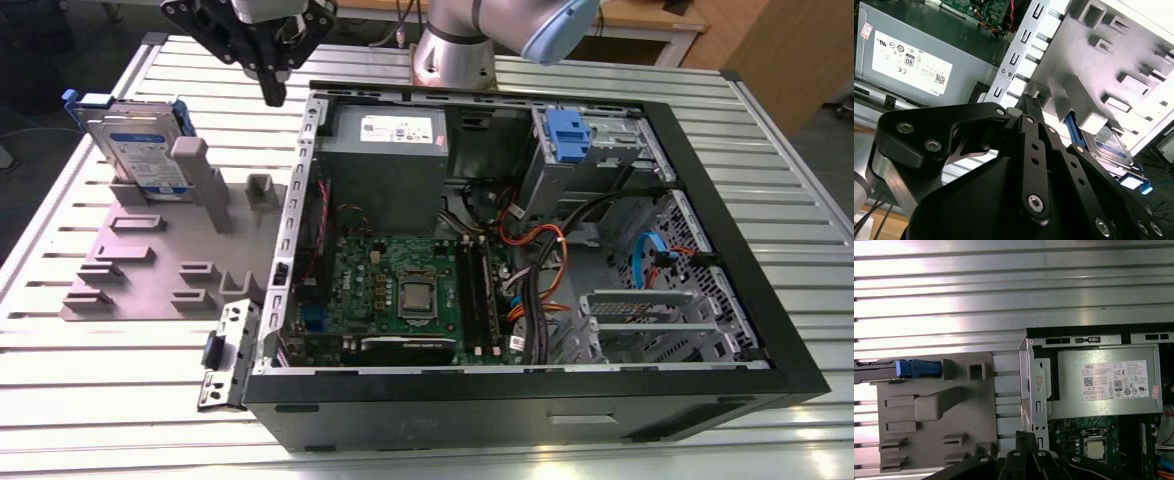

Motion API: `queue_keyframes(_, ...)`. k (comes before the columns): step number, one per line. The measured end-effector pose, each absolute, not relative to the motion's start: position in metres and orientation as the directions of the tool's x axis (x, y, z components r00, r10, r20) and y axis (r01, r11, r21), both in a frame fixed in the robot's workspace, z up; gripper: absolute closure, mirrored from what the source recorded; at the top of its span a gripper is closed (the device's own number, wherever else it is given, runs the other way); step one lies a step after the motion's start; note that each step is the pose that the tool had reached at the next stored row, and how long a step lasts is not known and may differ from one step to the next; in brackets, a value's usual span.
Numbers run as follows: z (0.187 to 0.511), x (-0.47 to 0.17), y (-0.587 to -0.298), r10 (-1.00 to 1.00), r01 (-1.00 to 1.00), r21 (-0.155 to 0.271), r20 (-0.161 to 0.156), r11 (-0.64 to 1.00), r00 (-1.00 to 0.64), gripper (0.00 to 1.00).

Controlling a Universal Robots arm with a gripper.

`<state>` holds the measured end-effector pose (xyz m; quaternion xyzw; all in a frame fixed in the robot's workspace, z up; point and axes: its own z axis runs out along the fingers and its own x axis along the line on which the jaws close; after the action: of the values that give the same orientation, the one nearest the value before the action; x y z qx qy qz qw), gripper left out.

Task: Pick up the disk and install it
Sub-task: 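Reach for the disk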

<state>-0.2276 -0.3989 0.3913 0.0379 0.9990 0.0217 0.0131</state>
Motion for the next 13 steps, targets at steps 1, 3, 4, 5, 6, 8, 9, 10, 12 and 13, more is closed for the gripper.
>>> queue_keyframes(1, 0.3913, -0.2283, -0.3989, 0.076, 0.075, 0.044, -0.024, 0.996, -0.997, 0.89)
queue_keyframes(3, 0.3914, -0.2297, -0.3989, 0.076, 0.075, 0.044, -0.024, 0.996, -0.997, 0.89)
queue_keyframes(4, 0.3913, -0.2304, -0.3989, 0.076, 0.075, 0.044, -0.024, 0.996, -0.997, 0.89)
queue_keyframes(5, 0.3913, -0.2311, -0.3989, 0.076, 0.075, 0.044, -0.024, 0.996, -0.997, 0.89)
queue_keyframes(6, 0.3913, -0.2319, -0.3989, 0.076, 0.075, 0.044, -0.024, 0.996, -0.997, 0.89)
queue_keyframes(8, 0.3913, -0.2334, -0.399, 0.076, 0.075, 0.044, -0.024, 0.996, -0.997, 0.89)
queue_keyframes(9, 0.3913, -0.2342, -0.399, 0.076, 0.075, 0.044, -0.024, 0.996, -0.997, 0.89)
queue_keyframes(10, 0.3913, -0.2349, -0.3989, 0.076, 0.075, 0.044, -0.024, 0.996, -0.997, 0.89)
queue_keyframes(12, 0.3913, -0.2363, -0.3989, 0.076, 0.075, 0.044, -0.024, 0.996, -0.997, 0.89)
queue_keyframes(13, 0.3913, -0.2371, -0.3989, 0.076, 0.075, 0.044, -0.024, 0.996, -0.997, 0.89)
